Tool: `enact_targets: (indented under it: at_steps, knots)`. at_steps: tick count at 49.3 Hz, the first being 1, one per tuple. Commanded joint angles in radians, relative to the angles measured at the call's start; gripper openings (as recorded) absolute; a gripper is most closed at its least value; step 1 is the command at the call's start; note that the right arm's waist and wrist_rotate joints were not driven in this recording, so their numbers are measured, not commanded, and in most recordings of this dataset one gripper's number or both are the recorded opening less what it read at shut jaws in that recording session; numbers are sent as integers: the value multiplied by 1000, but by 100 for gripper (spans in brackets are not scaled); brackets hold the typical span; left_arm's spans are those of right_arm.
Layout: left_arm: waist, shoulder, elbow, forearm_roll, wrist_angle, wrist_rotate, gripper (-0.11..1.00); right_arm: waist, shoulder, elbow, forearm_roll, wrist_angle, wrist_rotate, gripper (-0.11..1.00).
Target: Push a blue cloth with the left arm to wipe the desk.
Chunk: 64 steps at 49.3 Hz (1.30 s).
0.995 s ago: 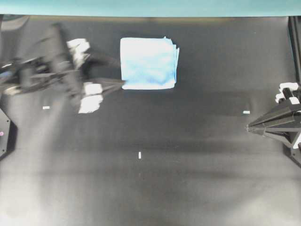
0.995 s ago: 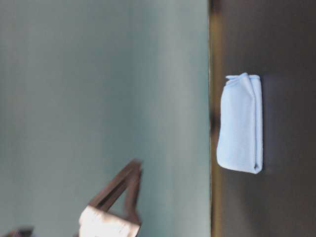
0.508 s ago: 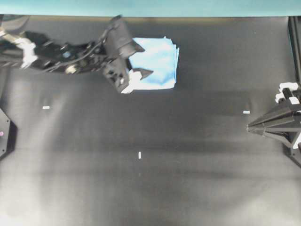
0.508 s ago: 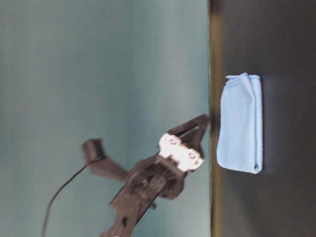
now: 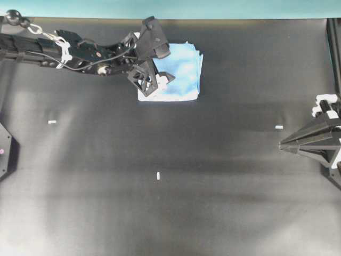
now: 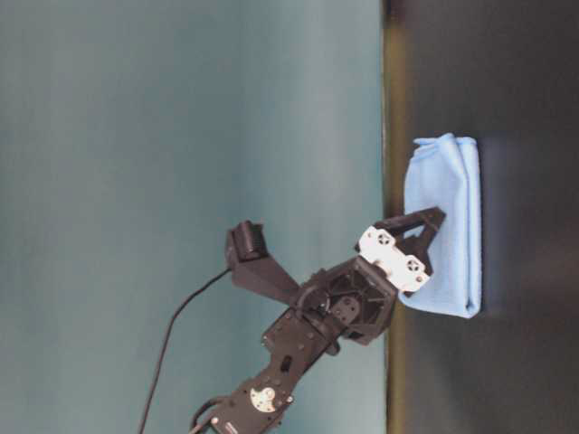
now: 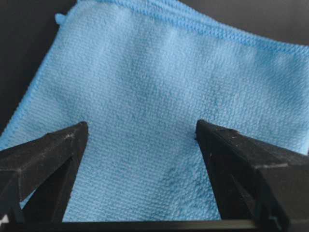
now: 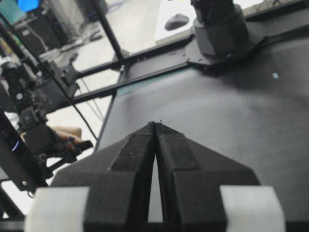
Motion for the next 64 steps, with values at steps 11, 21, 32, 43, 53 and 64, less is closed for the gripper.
enact_targets:
  at_steps: [11,21,32,43,53,64]
  knots:
    - [-5,-2,29,3,-2,-2,87,0,-6,2,2,-5,-2,0]
    - [-23,-14,72,3,-11,-2,87,0,-17,6,2,-5,0,0]
    - [-80,-52,135,3,-20,-2,87,-2,-26,12,2,-5,0,0]
    - [-146,-120,227,3,-20,-3,87,0,-31,17,2,-6,-2,0]
    - [-209,-170,314,3,-18,-5,87,0,-32,17,2,-5,-2,0]
    - [-305,-255,410,3,-20,-5,87,0,-34,17,2,-6,-2,0]
